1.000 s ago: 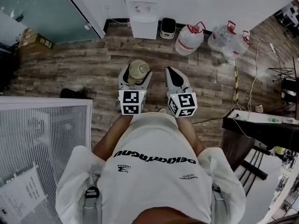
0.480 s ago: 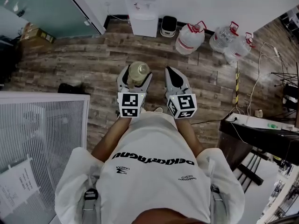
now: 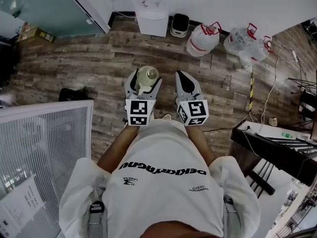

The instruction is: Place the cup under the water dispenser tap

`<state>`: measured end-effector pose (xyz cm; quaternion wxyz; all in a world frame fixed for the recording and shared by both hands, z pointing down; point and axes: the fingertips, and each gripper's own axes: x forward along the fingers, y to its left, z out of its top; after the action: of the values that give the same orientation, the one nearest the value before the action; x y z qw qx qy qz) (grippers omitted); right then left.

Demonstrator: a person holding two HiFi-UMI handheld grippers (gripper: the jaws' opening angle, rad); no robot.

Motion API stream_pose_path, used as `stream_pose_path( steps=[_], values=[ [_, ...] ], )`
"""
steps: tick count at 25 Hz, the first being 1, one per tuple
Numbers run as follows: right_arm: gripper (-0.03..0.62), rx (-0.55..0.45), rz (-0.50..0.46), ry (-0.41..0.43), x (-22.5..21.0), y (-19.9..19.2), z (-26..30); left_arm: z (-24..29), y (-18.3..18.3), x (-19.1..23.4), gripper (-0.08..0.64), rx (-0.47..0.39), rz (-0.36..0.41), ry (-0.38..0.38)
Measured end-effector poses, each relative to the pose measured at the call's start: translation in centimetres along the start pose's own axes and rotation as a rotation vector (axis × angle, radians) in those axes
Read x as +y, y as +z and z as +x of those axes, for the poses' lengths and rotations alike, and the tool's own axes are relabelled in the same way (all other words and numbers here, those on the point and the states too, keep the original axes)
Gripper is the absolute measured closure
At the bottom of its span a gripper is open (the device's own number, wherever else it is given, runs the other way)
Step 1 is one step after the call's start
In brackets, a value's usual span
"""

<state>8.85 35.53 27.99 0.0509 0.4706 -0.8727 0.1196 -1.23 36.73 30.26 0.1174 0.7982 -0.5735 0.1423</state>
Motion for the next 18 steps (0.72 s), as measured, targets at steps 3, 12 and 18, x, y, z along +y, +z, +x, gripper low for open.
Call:
stream_pose_path(
  steps=[3, 12, 18],
  values=[
    [0.594, 0.012, -0.017, -0.013, -1.6, 0.6, 3.5, 3.7, 0.8, 1.7, 0.189, 0.002, -0.022, -0.025],
    [0.594, 0.034, -0.020, -0.064, -5.3, 5.1, 17.9, 16.2, 6.6, 9.9, 0.190, 0.012, -0.033, -0.107],
    [0.594, 0.051, -0.009, -0.101, -7.0, 7.2, 26.1, 22.8, 8.9, 14.9, 0.189, 0.038, -0.021, -0.157]
  ],
)
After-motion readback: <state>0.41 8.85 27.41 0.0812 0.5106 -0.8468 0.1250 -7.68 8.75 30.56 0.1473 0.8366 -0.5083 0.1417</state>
